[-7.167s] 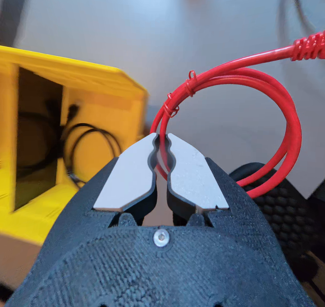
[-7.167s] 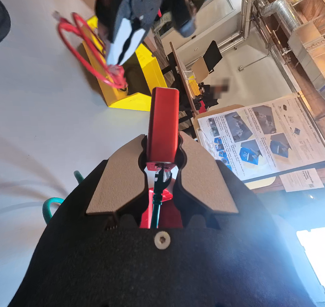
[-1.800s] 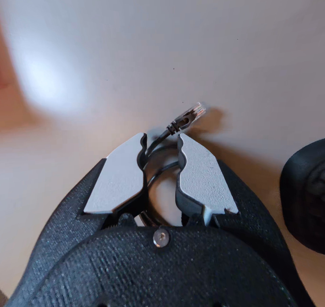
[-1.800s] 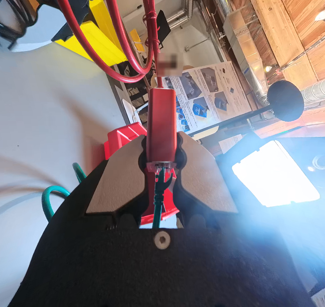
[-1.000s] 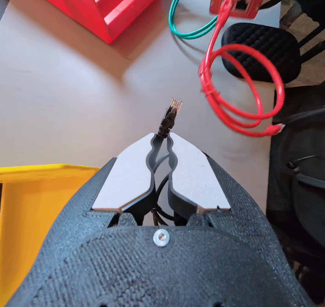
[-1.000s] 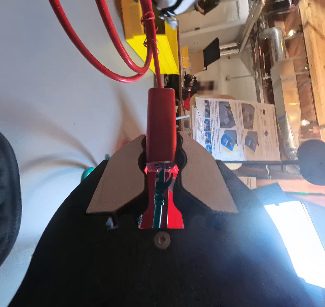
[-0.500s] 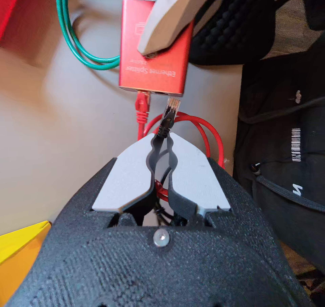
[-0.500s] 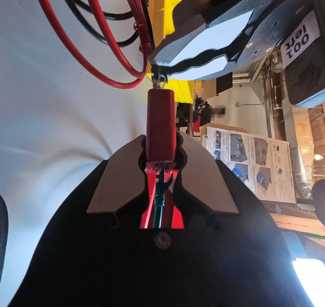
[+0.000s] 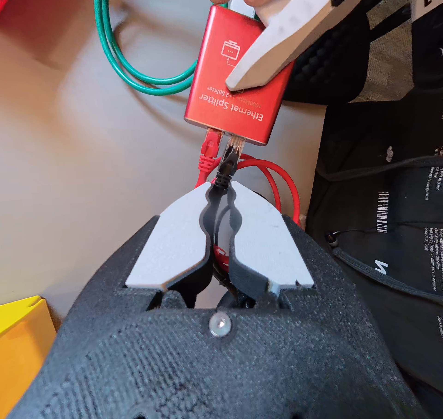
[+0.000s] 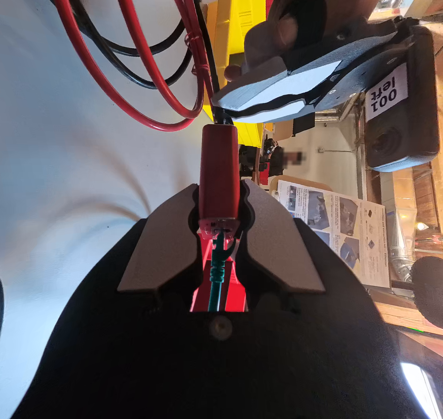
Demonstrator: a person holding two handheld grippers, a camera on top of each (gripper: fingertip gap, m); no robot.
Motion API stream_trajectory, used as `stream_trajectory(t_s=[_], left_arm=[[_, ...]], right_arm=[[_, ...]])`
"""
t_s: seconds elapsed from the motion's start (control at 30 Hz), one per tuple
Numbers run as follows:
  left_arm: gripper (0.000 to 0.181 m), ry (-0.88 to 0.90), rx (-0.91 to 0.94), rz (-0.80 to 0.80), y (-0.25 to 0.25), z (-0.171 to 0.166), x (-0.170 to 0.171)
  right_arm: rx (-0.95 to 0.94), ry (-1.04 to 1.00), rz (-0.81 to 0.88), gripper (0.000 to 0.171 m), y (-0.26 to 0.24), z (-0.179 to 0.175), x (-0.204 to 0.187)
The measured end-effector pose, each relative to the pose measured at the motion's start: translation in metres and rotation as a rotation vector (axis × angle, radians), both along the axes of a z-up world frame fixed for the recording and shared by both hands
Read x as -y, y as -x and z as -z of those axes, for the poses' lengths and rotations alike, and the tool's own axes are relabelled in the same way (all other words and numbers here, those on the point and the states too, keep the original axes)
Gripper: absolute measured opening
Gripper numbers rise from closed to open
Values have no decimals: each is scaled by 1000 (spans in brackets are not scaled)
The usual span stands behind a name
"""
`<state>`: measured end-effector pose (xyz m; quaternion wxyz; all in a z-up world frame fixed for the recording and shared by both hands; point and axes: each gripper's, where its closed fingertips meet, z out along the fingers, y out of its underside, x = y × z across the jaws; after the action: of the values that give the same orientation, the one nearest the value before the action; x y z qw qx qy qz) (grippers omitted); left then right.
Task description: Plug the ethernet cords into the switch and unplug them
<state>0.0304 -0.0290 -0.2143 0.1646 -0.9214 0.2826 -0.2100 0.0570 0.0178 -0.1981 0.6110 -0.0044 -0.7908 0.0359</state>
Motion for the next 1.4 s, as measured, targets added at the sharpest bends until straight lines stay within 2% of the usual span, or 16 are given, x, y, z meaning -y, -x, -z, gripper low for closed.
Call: stream_trajectory(t_s=[0.03,0.23,0.4,0.5,0.6,0.7,0.83,0.9,1.03,1.13,1.23,1.33,1.4], left_arm=[[9,-4,2,4,-1,-1,1],[5,-61,34,48,-9,-12,5],[7,-110,34,71,-12,-5,9],[11,-284,-80,96,-1,-9,1],[21,-464,-76,66,1,-27,-4],[33,-658,-164,41,3,-35,-11],[36,-861,-394,41,9,-34,-25],[32,-908,-469,39,16,-35,-29],[27,-978,-509,10,26,-44,-32],[37,-1009,-529,9,29,-46,-32],[40,-1074,-657,22,34,-48,-36],[27,-1106,-757,55,34,-42,-42],[27,-1130,-751,34,38,-42,-45]], right_arm=[[-2,-8,-3,29,0,-2,0],[17,-7,-31,29,2,-8,9],[51,-44,-29,29,0,-4,14],[31,-71,28,29,6,-11,7],[29,-6,59,29,8,-20,-2],[80,63,92,29,15,-18,-7],[160,68,133,29,29,-19,-5],[172,36,167,29,35,-22,-10],[149,71,210,29,45,-30,-16],[112,88,261,29,53,-33,-18],[161,117,307,29,58,-27,-19],[189,115,275,29,65,-24,-6],[182,91,282,31,68,-27,-8]])
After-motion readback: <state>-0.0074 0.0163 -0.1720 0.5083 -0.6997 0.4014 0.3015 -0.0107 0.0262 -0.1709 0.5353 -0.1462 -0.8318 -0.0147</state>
